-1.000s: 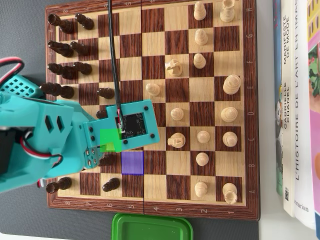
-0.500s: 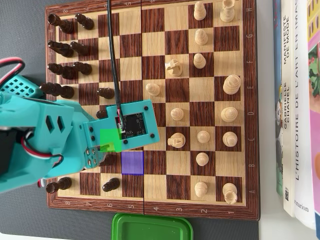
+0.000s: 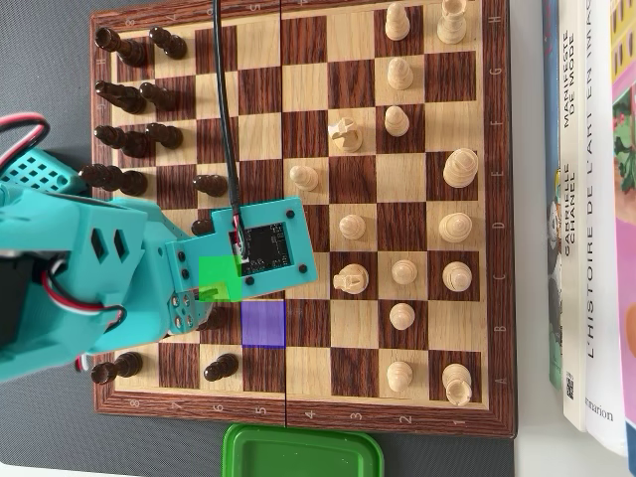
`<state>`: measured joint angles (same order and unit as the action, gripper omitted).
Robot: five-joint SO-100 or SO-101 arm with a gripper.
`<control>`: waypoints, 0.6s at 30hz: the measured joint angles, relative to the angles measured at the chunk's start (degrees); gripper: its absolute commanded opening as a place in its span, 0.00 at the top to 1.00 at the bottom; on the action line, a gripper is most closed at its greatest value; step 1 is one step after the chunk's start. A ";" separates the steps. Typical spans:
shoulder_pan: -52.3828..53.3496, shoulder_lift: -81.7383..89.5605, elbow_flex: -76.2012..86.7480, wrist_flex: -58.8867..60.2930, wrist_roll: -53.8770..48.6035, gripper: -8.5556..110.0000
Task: Play chess
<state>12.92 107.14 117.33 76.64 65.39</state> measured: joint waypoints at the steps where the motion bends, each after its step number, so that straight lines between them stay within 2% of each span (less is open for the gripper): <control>1: 0.00 0.00 0.00 0.00 0.00 0.81; 18: 0.00 4.75 0.00 0.00 0.00 0.81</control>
<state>12.92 111.88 117.33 76.64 65.39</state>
